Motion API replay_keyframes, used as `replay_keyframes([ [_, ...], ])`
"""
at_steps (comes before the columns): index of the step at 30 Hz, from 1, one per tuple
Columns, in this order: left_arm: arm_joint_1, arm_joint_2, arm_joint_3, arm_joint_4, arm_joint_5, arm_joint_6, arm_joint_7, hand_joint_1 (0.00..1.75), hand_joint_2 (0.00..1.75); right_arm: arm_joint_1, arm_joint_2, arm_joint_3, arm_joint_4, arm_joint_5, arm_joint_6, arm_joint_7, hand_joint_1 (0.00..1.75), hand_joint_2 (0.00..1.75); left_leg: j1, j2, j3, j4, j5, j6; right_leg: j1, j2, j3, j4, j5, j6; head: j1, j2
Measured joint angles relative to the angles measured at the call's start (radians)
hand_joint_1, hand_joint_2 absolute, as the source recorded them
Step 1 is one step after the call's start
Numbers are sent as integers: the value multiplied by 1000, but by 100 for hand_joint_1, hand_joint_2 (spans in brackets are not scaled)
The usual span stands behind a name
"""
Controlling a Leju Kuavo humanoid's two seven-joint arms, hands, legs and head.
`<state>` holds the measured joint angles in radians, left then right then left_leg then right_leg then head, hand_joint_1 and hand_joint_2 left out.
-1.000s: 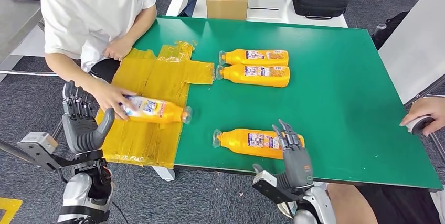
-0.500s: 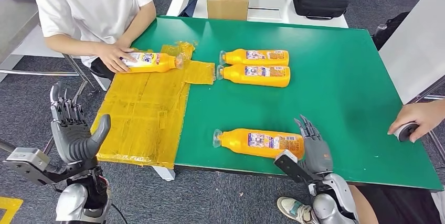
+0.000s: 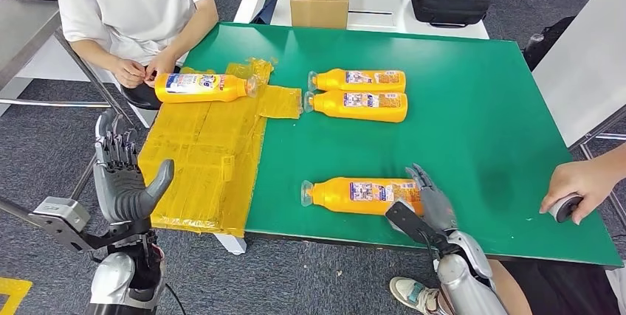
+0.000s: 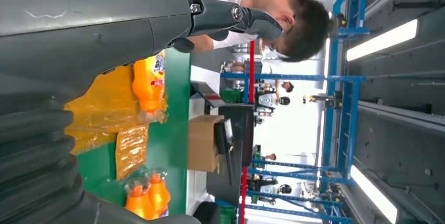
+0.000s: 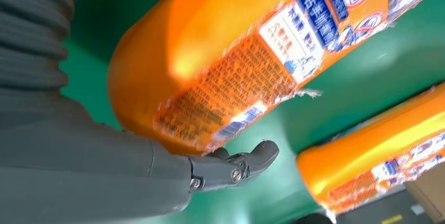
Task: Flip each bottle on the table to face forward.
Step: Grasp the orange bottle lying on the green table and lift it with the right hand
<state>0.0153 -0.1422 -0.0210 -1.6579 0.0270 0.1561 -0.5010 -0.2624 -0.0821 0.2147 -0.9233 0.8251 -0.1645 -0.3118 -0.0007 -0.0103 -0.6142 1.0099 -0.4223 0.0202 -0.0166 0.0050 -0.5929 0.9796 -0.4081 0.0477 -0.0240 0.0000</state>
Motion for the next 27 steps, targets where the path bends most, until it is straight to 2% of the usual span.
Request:
replay_keyframes([
  [13,-44,-2,-21,55,-4,-5,-9,0,175,-151,64,66,194,30,-26,-9,0,175,0,0,0,0,1,1,0,0,0,0,1,1,0,0],
  [17,-45,-2,-21,61,4,-9,-10,0,175,-194,73,100,241,65,-11,23,0,175,0,0,0,0,1,0,0,0,0,0,1,1,0,0],
  [18,-44,-2,-21,61,8,-13,-8,0,175,-208,73,112,257,84,-1,42,7,175,0,0,0,0,1,0,0,0,0,0,1,1,0,0],
  [20,-40,-2,-20,61,17,-24,-1,0,175,-242,70,141,292,123,28,81,72,175,0,1,0,0,1,1,0,0,0,0,1,1,0,0],
  [22,-35,-2,-18,61,26,-35,6,0,175,-280,66,174,329,148,70,107,147,175,0,2,0,0,1,1,0,0,0,0,1,1,0,0],
  [24,-32,-2,-14,61,33,-43,9,0,175,-316,63,204,363,158,117,123,168,175,0,2,0,0,1,1,0,0,0,0,1,1,0,0],
  [27,-29,-2,-10,62,40,-50,14,0,175,-367,61,243,408,167,178,147,175,175,0,2,2,0,1,1,0,1,1,0,1,1,0,0],
])
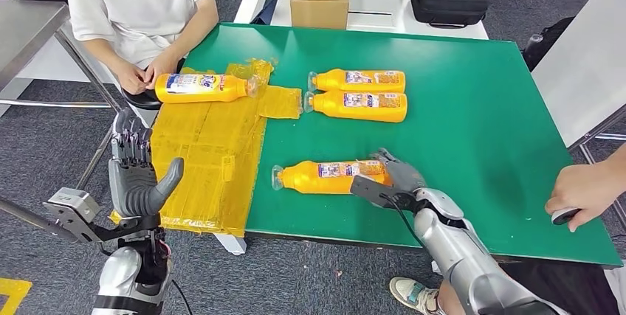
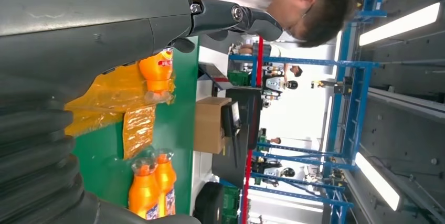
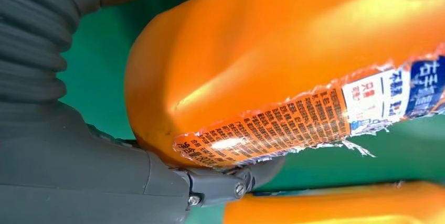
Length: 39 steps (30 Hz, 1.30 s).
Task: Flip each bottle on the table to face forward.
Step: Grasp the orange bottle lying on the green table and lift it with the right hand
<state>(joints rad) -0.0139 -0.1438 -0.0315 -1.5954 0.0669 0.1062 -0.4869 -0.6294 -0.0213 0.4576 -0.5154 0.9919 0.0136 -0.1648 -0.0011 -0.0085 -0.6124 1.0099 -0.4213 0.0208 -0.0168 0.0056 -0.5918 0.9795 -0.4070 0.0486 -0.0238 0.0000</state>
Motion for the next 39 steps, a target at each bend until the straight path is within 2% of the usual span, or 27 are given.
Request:
replay_keyframes([
  [4,1,0,1,6,1,-6,3,0,175,-65,-4,48,53,12,93,38,175,175,0,1,4,0,0,0,0,1,3,0,0,0,0,0],
  [7,2,0,2,6,-2,-10,1,0,175,-93,-8,70,78,1,123,35,175,175,0,0,5,0,0,0,0,0,4,0,0,0,0,0],
  [16,8,1,3,6,-2,-17,-8,0,175,-98,-14,80,98,-42,101,-12,175,175,0,0,5,0,0,0,0,0,5,0,0,0,0,0],
  [19,8,1,3,6,-2,-21,-9,0,175,-86,-14,80,99,-91,46,-65,175,175,0,0,5,0,0,0,0,0,5,0,0,0,0,0],
  [23,12,2,1,6,-5,-28,-16,0,175,-37,-12,70,81,-157,-67,-148,175,175,0,0,4,0,0,0,0,0,4,0,0,0,0,0],
  [30,31,3,-3,1,-22,-32,-26,0,175,84,-1,18,-14,-249,-189,-211,175,175,0,-1,1,0,0,0,0,0,2,0,0,0,0,0],
  [34,62,3,-3,-5,-37,-38,-29,0,175,177,13,-45,-128,-330,-215,-245,175,175,0,-2,-1,0,0,0,0,0,0,0,0,0,0,0],
  [39,99,-3,-12,-4,-111,-5,-48,0,175,268,33,-121,-271,-426,-193,-268,175,175,0,-2,-3,0,0,0,0,-1,-2,0,0,0,0,0],
])
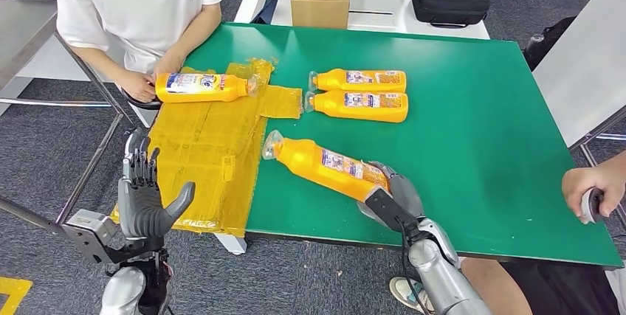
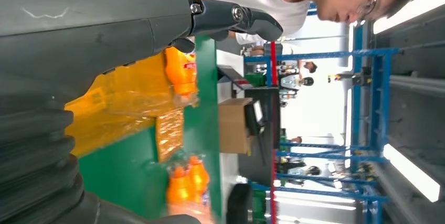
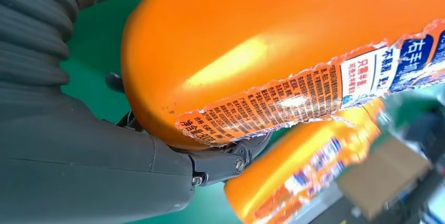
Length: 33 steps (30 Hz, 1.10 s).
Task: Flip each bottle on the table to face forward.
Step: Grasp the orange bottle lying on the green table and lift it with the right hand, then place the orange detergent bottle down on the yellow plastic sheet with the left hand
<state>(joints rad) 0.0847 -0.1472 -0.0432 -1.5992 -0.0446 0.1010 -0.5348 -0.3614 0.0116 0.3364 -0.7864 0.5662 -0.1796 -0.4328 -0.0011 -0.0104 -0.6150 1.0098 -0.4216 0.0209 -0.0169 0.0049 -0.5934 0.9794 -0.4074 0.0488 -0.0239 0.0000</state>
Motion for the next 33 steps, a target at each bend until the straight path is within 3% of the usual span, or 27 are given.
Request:
replay_keyframes([
  [6,23,-21,-8,25,-2,17,-13,0,175,75,12,-66,-136,-79,70,-35,175,175,0,0,0,0,0,0,0,0,0,0,0,0,0,0],
  [15,24,-29,-8,49,19,-2,-14,0,175,114,13,-94,-203,-91,84,-54,175,175,0,0,0,0,0,0,0,0,0,0,0,0,0,0],
  [19,19,-29,-18,73,105,-139,11,0,175,131,21,-97,-235,-141,122,-109,175,175,0,0,0,0,0,0,0,0,0,0,0,0,0,0],
  [24,6,-30,-88,118,126,-326,-7,0,175,166,58,-73,-297,-199,246,-161,175,175,0,0,-1,0,0,0,0,0,-1,0,0,0,0,0],
  [33,-27,-47,-287,159,119,-419,-6,0,175,199,116,76,-317,-170,250,-201,175,175,0,1,-1,0,0,0,0,0,-1,0,0,0,0,0],
])
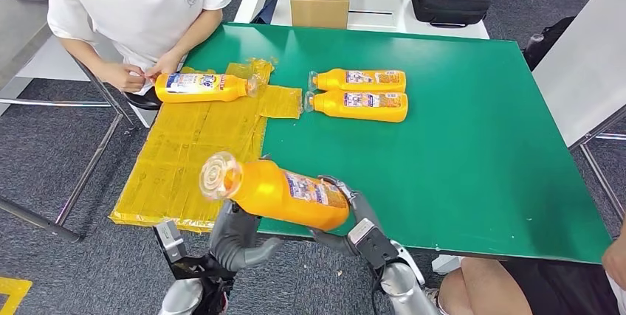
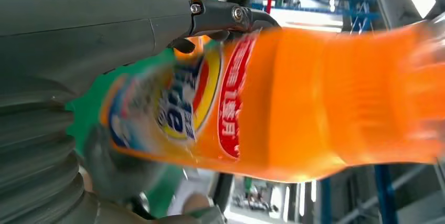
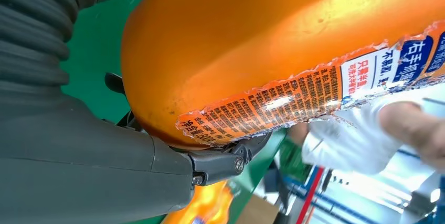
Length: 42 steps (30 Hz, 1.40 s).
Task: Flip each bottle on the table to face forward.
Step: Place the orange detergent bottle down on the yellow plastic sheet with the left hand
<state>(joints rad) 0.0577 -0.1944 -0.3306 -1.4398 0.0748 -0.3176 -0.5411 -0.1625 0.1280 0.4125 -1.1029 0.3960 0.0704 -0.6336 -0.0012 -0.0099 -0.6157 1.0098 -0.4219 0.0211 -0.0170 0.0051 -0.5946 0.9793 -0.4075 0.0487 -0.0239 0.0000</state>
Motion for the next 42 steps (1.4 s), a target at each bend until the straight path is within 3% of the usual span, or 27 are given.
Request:
replay_keyframes([
  [8,-16,-4,-37,8,35,5,3,0,175,5,19,51,1,-5,-6,-2,175,175,0,0,0,0,0,0,0,0,0,0,0,0,0,0],
  [16,-18,-4,-62,-30,-65,90,-24,0,175,-4,29,91,32,28,-39,27,175,175,0,0,0,0,0,0,0,0,0,0,0,0,0,0],
  [17,-19,-4,-66,-30,-82,105,-21,25,175,-7,31,96,36,31,-41,29,175,175,0,0,0,0,0,0,0,0,0,0,0,0,0,0],
  [20,-24,-4,-76,-30,-145,165,-27,156,175,-14,37,109,46,34,-43,45,175,175,0,0,0,0,0,0,0,0,0,0,0,0,0,0],
  [21,-25,-4,-78,-30,-168,187,-32,175,175,-16,39,113,48,35,-43,55,175,175,0,0,0,0,0,0,0,0,0,0,0,0,0,0],
  [24,-26,-3,-80,-33,-208,219,-41,175,175,-24,44,129,50,38,-37,83,175,175,0,0,0,0,0,0,0,0,0,0,0,0,0,0],
  [33,-40,10,-80,-36,-188,182,-27,175,175,-36,46,156,52,40,-30,95,175,175,0,0,0,0,0,0,0,0,0,0,0,0,0,0],
  [37,-52,16,-79,-29,-144,115,-7,175,175,-43,46,163,61,40,-29,94,175,175,0,0,0,0,0,0,0,0,0,0,0,0,0,0],
  [38,-56,18,-79,-24,-125,89,-1,175,175,-46,46,164,65,40,-29,92,164,175,0,0,0,0,0,0,0,0,0,0,0,0,0,0],
  [40,-63,23,-79,-12,-76,32,10,175,175,-53,46,169,75,40,-30,82,76,175,0,0,0,0,0,0,0,0,0,0,0,0,0,0],
  [41,-67,26,-80,-5,-46,1,15,175,175,-55,46,171,80,42,-34,73,33,131,0,0,0,0,0,0,0,0,0,0,0,0,0,0],
  [42,-72,30,-79,1,-17,-27,21,175,175,-57,47,173,84,48,-46,60,0,87,0,-1,0,0,0,0,0,0,0,0,0,0,0,0],
])
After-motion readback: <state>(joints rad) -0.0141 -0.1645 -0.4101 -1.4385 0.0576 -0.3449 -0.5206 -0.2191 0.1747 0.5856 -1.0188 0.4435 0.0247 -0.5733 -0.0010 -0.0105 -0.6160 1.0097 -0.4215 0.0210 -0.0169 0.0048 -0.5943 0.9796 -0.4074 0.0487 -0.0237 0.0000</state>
